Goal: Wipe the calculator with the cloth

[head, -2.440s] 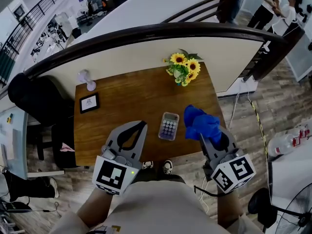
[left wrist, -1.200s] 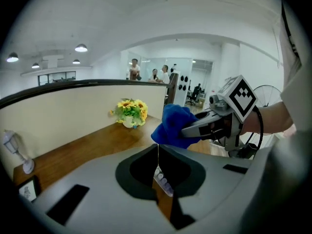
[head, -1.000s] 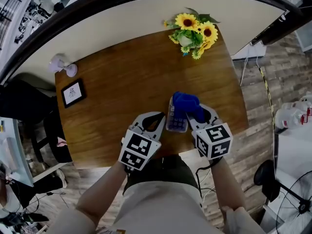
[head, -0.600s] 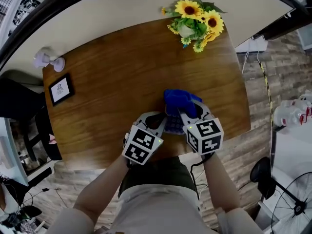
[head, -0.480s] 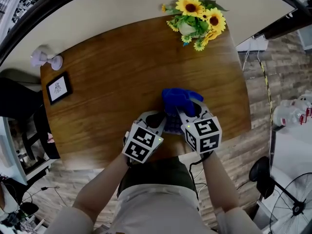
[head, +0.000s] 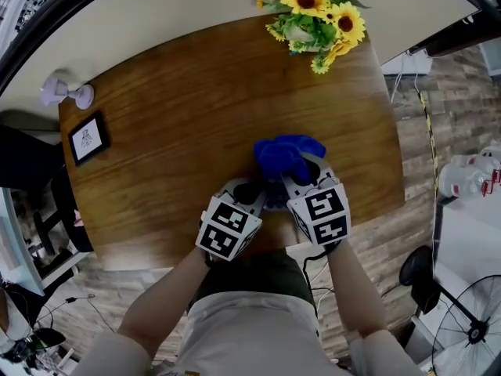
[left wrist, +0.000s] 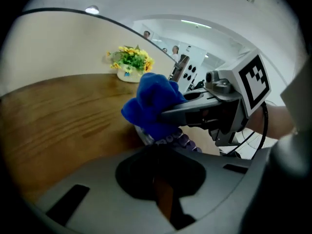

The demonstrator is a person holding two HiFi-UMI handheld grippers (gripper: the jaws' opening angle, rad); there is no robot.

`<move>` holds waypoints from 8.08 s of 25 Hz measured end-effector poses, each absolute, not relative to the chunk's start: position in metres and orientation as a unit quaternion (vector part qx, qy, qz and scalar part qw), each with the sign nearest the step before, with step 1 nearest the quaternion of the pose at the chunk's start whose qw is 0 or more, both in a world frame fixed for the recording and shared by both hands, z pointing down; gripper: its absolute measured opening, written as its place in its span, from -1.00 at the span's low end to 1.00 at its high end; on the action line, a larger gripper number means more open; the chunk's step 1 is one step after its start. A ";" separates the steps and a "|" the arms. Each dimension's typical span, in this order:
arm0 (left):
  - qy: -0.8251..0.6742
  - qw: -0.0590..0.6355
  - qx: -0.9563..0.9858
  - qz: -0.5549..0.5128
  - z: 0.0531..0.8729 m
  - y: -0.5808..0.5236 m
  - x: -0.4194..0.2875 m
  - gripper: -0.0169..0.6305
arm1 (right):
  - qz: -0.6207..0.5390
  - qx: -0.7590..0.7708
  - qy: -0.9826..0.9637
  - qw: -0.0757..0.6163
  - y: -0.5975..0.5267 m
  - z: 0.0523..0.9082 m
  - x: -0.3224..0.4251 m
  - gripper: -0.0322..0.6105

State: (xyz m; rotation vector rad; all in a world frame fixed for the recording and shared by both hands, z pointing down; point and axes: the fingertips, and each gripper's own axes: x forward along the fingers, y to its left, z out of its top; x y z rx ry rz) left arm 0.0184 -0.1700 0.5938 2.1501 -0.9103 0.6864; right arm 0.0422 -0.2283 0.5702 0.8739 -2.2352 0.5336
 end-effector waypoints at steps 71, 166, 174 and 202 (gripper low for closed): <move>-0.343 0.378 0.825 0.241 0.594 -0.176 0.022 -0.93 | 0.321 0.387 -0.805 0.316 -0.156 0.574 0.068 -0.64; -0.376 0.367 0.820 0.229 0.594 -0.179 0.028 -0.94 | 0.343 0.448 -0.797 0.217 -0.222 0.523 0.136 -0.66; -0.375 0.366 0.820 0.231 0.593 -0.178 0.030 -0.94 | 0.362 0.437 -0.784 0.251 -0.217 0.572 0.091 -0.65; -0.363 0.366 0.824 0.234 0.593 -0.179 0.030 -0.94 | 0.323 0.467 -0.791 0.226 -0.220 0.534 0.141 -0.65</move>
